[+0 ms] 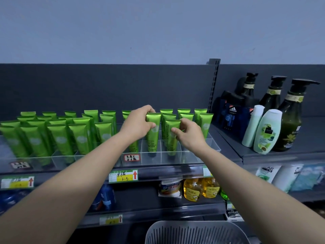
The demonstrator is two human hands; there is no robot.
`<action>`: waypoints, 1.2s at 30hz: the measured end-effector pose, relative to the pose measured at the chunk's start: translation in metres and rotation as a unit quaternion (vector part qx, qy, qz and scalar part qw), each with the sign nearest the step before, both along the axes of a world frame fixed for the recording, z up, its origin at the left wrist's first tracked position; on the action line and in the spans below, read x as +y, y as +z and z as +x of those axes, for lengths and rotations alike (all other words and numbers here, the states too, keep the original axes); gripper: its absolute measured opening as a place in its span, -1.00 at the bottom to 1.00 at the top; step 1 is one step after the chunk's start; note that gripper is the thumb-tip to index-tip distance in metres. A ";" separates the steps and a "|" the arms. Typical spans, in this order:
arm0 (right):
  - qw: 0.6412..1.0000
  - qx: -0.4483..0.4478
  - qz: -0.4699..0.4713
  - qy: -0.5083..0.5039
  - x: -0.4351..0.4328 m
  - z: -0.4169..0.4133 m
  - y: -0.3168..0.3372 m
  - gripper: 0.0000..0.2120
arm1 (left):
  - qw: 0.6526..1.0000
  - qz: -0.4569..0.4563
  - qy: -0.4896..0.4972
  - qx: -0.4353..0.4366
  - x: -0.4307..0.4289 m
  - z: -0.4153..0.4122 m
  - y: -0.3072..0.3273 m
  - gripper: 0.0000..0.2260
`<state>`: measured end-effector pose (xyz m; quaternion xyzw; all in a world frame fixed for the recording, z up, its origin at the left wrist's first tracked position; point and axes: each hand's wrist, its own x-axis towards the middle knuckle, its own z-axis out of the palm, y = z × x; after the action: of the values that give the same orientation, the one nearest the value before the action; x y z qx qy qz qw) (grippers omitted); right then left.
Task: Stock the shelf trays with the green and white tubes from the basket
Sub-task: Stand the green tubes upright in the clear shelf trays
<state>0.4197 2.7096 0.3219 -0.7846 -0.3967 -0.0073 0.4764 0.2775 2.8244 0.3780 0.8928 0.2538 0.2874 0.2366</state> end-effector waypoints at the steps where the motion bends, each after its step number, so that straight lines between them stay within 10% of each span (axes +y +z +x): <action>1: 1.000 0.002 -0.003 0.001 0.000 0.001 0.000 -0.67 | 1.000 0.006 0.003 0.011 0.000 0.001 -0.002 -0.76; 27: 0.999 0.038 -0.011 0.028 -0.004 -0.009 -0.007 -0.90 | 0.959 0.271 0.016 0.085 -0.002 -0.002 -0.018 -0.65; 36: 0.994 -0.097 -0.017 -0.043 -0.053 -0.018 -0.016 -0.69 | 0.918 0.395 -0.040 0.011 -0.027 0.002 -0.037 -0.60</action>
<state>0.4017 2.6567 0.3056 -0.8045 -0.4071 -0.0972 0.4215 0.2797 2.7976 0.3406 0.9259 0.0864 0.3451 -0.1271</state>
